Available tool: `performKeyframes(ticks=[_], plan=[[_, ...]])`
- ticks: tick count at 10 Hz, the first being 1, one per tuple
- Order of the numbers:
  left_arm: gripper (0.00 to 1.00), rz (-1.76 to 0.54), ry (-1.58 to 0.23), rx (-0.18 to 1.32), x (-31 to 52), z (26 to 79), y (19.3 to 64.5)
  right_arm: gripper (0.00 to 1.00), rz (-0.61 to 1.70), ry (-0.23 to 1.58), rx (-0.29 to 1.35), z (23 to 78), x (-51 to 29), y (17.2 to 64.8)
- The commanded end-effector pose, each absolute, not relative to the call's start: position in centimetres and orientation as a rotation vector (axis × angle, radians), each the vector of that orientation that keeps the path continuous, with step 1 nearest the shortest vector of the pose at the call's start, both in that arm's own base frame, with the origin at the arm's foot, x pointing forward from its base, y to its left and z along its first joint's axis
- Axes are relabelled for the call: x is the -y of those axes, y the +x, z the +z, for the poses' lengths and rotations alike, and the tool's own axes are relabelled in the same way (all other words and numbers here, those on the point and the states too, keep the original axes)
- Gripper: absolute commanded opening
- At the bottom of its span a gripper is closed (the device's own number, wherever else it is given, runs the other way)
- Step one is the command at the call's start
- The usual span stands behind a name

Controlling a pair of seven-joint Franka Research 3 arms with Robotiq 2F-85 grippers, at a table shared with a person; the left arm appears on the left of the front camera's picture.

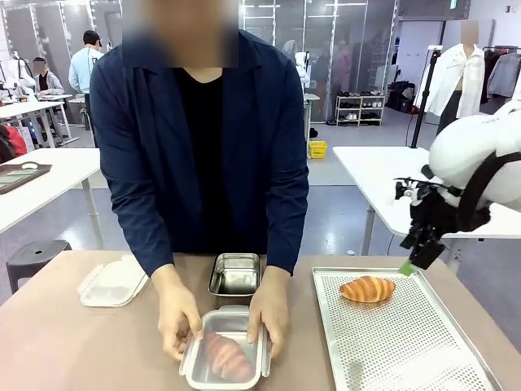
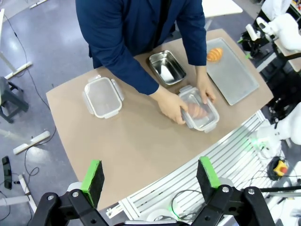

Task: Place the bread into the airtight container.
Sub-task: Pick up a Butter Roll and place it into an empty Airtight Container.

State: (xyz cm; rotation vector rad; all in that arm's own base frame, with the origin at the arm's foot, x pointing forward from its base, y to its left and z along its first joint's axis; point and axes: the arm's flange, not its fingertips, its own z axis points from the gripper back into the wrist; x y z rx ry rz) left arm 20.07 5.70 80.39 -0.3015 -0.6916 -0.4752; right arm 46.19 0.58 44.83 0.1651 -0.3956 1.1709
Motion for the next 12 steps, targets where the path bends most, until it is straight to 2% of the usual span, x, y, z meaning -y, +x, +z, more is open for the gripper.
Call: performKeyframes(ticks=[1,3,5,6,9,10,12], plan=[[1.0,-0.484,-0.308,0.696,-5.6,80.7,20.1,1.0,1.019,0.173,0.498,47.9,5.6,42.3],[1.0,-0.484,-0.308,0.696,-5.6,80.7,20.1,1.0,0.854,0.203,0.696,49.5,14.4,34.2],[1.0,-0.484,-0.308,0.696,-5.6,80.7,20.1,1.0,0.679,0.294,0.865,47.8,20.7,26.9],[1.0,-0.484,-0.308,0.696,-5.6,80.7,20.1,1.0,0.625,0.339,0.911,46.5,22.0,25.2],[1.0,-0.484,-0.308,0.696,-5.6,80.7,20.1,1.0,0.519,0.408,0.889,43.9,22.3,24.8],[1.0,-0.484,-0.308,0.696,-5.6,80.7,20.1,1.0,0.525,0.36,0.898,46.9,25.4,24.0],[1.0,-0.484,-0.308,0.696,-5.6,80.7,20.1,1.0,0.525,0.36,0.898,46.9,25.4,24.0]])
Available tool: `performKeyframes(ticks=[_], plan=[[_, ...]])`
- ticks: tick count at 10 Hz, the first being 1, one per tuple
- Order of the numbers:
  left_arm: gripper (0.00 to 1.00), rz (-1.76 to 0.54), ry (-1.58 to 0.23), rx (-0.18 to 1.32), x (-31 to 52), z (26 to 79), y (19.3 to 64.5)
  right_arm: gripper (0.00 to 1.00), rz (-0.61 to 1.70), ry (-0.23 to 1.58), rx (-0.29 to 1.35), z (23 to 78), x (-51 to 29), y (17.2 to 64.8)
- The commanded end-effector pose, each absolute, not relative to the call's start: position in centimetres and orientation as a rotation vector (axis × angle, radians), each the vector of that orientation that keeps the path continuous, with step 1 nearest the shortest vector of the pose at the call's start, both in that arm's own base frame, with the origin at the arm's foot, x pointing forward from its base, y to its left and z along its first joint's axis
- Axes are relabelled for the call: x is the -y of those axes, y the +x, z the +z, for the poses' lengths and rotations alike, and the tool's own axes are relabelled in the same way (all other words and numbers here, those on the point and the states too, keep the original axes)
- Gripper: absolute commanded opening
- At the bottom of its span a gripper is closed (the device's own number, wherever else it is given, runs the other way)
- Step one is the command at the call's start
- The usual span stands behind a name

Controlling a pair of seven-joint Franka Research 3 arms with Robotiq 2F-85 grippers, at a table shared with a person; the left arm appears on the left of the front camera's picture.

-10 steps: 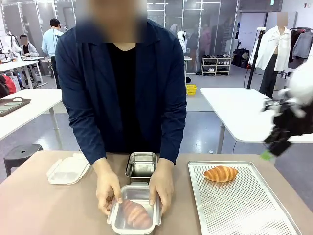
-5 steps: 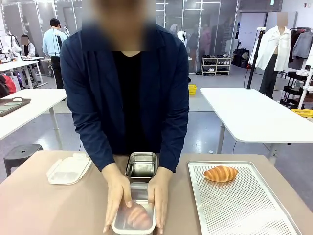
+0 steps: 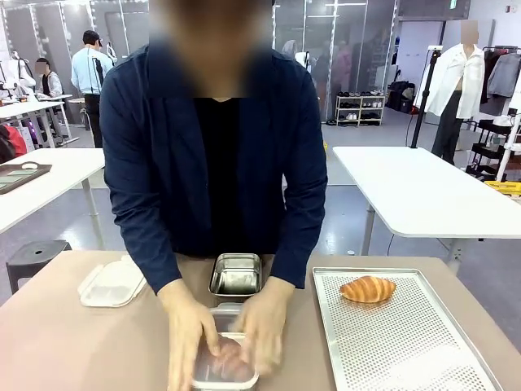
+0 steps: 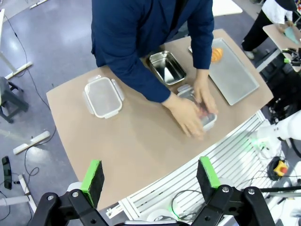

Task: Place the bread into the airtight container.
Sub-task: Pick up a Butter Roll and place it into an empty Airtight Container.

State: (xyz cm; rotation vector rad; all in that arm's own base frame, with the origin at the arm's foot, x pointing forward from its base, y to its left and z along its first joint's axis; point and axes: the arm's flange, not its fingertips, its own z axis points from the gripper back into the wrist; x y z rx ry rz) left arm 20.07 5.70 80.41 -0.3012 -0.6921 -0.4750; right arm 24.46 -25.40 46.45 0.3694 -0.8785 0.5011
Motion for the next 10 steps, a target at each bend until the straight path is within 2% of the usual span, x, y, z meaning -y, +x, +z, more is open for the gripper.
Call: performKeyframes(ticks=[1,10], plan=[[1.0,-0.484,-0.308,0.696,-5.58,80.73,20.07,1.0,0.525,0.36,0.898,46.87,25.38,24.02],[1.0,-0.484,-0.308,0.696,-5.58,80.73,20.07,1.0,0.525,0.36,0.898,46.87,25.38,24.02]])
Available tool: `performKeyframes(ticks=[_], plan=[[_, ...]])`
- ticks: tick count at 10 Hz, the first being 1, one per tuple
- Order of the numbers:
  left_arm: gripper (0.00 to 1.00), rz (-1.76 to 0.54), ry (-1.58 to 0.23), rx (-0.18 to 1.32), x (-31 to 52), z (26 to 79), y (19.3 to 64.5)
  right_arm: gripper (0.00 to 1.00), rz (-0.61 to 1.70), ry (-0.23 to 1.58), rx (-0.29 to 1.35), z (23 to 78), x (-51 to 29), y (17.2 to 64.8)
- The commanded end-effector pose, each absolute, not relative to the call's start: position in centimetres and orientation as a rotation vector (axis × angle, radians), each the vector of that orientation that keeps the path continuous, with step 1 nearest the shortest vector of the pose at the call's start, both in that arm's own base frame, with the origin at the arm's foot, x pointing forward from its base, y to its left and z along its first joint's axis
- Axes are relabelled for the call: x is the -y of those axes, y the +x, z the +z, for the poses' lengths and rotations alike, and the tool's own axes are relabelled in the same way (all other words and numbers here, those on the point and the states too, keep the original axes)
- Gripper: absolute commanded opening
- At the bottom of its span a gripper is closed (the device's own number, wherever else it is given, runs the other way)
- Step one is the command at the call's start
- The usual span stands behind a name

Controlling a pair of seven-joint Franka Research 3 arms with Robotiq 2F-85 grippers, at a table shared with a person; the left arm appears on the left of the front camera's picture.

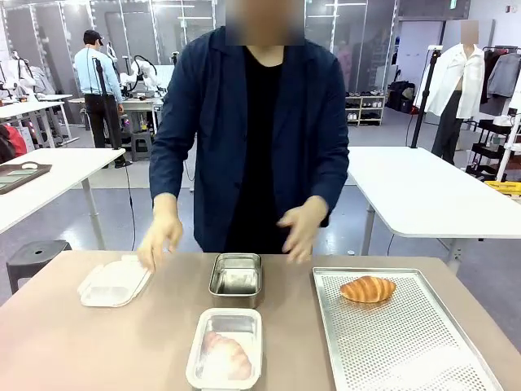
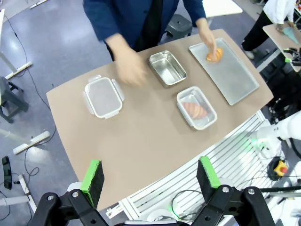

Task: Place the bread into the airtight container.
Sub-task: Pick up a Butter Roll and place it into an empty Airtight Container.

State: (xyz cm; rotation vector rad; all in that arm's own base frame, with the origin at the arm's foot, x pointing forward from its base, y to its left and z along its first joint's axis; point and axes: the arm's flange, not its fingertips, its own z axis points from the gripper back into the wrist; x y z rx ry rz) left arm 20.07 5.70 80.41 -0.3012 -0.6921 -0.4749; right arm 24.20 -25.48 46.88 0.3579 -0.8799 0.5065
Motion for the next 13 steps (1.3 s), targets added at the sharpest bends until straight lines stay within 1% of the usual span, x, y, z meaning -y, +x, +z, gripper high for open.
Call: performKeyframes(ticks=[1,3,4,6,7,9,11,13], plan=[[1.0,-0.484,-0.308,0.696,-5.6,80.7,20.1,1.0,0.506,0.358,0.88,46.9,25.5,24.2],[1.0,-0.484,-0.308,0.696,-5.6,80.7,20.1,1.0,0.624,0.295,0.826,49.5,24.2,25.5],[1.0,-0.484,-0.308,0.696,-5.6,80.7,20.1,1.0,0.719,0.25,0.78,51.3,22.8,26.9],[1.0,-0.484,-0.308,0.696,-5.6,80.7,20.1,1.0,0.882,0.17,0.657,54.1,18.5,31.4],[1.0,-0.484,-0.308,0.696,-5.6,80.7,20.1,1.0,0.98,0.122,0.585,55.0,15.1,34.2],[1.0,-0.484,-0.308,0.696,-5.6,80.7,20.1,1.0,1.15,0.014,0.479,55.1,8.7,38.4],[1.0,-0.484,-0.308,0.696,-5.6,80.7,20.1,1.0,1.294,-0.106,0.389,53.4,3.0,42.2],[1.0,-0.484,-0.308,0.696,-5.6,80.7,20.1,1.0,1.41,-0.125,0.305,51.1,-1.5,45.3]])
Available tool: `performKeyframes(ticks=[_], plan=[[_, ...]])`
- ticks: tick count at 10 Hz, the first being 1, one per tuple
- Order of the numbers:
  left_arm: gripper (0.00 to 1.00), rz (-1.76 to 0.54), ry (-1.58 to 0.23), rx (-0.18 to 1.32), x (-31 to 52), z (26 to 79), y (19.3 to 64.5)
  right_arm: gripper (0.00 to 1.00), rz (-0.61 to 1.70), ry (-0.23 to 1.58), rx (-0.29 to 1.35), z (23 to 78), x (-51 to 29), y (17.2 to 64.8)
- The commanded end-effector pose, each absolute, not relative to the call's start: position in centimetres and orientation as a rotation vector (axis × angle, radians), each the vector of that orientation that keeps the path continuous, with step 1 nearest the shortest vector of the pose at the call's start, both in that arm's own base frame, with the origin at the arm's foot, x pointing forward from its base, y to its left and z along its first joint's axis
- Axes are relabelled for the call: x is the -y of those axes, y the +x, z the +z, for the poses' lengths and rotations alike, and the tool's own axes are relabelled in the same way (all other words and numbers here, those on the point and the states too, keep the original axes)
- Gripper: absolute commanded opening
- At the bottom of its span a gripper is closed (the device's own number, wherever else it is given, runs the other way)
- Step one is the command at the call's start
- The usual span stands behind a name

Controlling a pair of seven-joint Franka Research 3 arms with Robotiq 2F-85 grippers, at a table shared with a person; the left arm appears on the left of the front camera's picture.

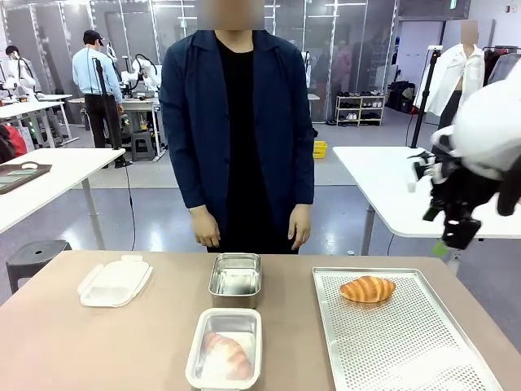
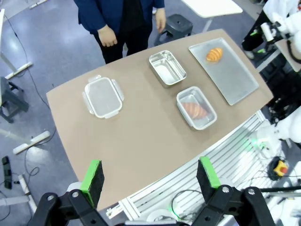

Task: Place the bread into the airtight container.
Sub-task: Pick up a Butter Roll and place it into an empty Airtight Container.

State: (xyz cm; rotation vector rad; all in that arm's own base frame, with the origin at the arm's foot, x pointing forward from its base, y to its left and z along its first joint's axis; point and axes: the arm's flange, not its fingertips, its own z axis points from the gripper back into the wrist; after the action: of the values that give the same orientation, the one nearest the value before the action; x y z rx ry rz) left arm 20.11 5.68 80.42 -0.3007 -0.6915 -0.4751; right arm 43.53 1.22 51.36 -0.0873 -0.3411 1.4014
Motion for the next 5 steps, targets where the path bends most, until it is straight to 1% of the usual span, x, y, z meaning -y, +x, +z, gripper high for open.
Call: performKeyframes(ticks=[1,2,3,4,5], plan=[[1.0,-0.484,-0.308,0.696,-5.6,80.7,20.1,1.0,1.436,-0.116,0.29,49.7,-3.2,46.7],[1.0,-0.484,-0.308,0.696,-5.6,80.7,20.1,1.0,1.441,-0.14,0.29,48.1,-4.3,48.1],[1.0,-0.484,-0.308,0.696,-5.6,80.7,20.1,1.0,1.477,-0.101,0.277,46.1,-5.1,49.6],[1.0,-0.484,-0.308,0.696,-5.6,80.7,20.1,1.0,1.512,-0.15,0.272,44.0,-5.6,51.0],[1.0,-0.484,-0.308,0.696,-5.6,80.7,20.1,1.0,1.531,-0.077,0.267,42.3,-6.0,52.0]])
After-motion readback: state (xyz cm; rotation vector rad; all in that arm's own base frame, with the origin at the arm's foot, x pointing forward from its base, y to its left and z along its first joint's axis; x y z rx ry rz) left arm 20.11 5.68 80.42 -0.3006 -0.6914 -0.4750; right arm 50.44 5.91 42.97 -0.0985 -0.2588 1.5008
